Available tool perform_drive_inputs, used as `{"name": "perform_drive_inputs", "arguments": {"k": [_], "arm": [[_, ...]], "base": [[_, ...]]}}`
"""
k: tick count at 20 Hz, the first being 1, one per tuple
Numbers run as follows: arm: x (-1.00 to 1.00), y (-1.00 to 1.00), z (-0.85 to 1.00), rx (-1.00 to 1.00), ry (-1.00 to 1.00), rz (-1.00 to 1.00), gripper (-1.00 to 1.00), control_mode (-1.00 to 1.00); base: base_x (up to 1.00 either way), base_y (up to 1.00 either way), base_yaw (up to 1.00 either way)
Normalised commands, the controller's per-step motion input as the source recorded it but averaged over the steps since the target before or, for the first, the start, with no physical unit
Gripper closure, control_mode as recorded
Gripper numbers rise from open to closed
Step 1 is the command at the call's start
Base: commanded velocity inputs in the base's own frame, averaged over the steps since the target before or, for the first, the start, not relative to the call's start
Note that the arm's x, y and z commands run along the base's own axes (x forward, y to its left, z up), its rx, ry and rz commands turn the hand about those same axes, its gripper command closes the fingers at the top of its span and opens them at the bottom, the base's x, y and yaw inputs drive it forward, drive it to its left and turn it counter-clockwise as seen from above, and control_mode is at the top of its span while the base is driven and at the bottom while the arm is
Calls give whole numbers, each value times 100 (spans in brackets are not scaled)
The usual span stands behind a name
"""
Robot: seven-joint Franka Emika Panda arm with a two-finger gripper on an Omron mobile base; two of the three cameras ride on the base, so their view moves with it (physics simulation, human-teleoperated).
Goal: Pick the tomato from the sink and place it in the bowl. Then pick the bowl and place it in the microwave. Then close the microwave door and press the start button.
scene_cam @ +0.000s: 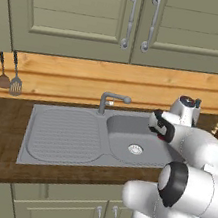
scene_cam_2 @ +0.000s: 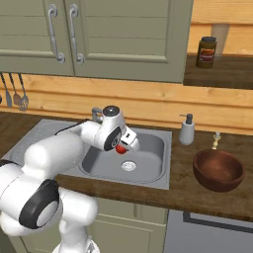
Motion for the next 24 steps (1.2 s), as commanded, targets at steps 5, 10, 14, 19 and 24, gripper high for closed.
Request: {"name": "perform_drive_inputs", "arguments": {"k": [5,10,14,19,24], "arm": [[-21,-69,53,-4,-10,-14,100,-100],[-24,-62,48,-3,-4,-16,100,-100],[-18,-69,43,-3,-4,-18,100,-100],[-22,-75,26,-2,0,-14,100,-100],[-3,-96,0,0,-2,-4,100,-100]], "base": [[0,0,0],[0,0,0],[0,0,0],[0,0,0],[0,0,0]]}}
